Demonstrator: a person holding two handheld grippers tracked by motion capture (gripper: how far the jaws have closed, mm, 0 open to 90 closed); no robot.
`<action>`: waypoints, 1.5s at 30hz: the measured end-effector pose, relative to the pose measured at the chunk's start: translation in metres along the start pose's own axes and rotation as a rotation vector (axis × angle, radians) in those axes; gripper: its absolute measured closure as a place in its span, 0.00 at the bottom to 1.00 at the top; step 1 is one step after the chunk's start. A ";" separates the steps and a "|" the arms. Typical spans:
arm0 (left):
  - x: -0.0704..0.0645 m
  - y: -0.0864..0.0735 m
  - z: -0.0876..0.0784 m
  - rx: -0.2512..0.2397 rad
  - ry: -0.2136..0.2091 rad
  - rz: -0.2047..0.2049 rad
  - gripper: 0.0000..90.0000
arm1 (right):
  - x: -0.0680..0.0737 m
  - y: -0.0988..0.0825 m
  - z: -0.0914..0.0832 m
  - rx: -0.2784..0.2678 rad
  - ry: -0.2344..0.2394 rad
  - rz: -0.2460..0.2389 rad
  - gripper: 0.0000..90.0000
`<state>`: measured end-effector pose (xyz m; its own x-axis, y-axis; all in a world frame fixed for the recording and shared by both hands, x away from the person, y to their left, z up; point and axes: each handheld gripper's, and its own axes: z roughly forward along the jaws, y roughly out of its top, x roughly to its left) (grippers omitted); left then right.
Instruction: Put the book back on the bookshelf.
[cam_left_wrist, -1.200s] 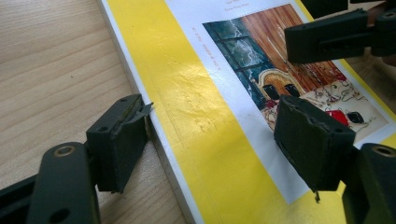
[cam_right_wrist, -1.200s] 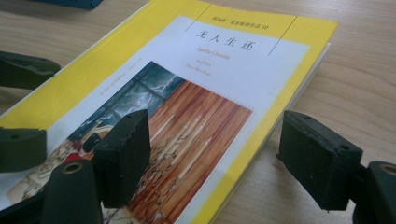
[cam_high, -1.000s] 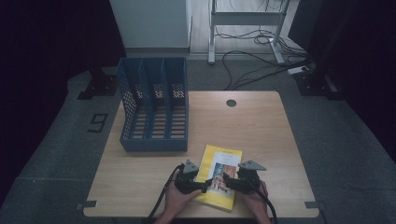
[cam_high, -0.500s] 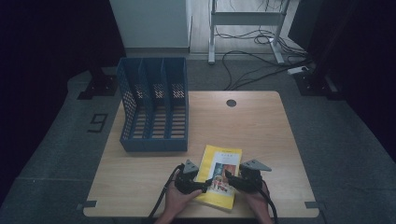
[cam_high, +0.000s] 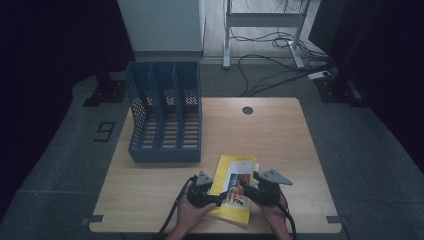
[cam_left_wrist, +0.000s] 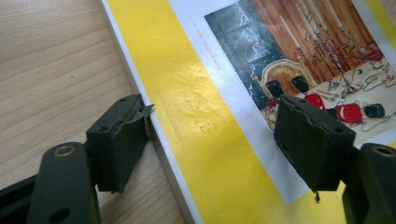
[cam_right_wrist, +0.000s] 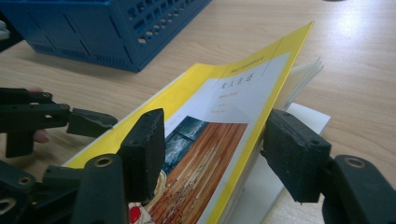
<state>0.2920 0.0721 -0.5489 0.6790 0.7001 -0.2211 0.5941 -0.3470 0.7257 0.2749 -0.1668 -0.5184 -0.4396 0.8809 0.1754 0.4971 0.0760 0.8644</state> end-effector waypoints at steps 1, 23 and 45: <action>0.000 0.000 0.000 0.000 0.000 0.000 0.28 | 0.000 0.000 0.000 0.000 0.000 0.000 0.43; 0.000 0.000 0.000 0.001 -0.001 0.000 0.28 | -0.005 -0.009 0.018 0.045 -0.016 0.044 0.40; 0.000 0.000 0.000 0.002 -0.002 0.001 0.28 | -0.022 0.003 0.032 0.051 0.052 0.080 0.63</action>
<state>0.2922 0.0724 -0.5488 0.6804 0.6985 -0.2216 0.5942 -0.3488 0.7247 0.3098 -0.1714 -0.5350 -0.4346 0.8599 0.2677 0.5690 0.0318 0.8217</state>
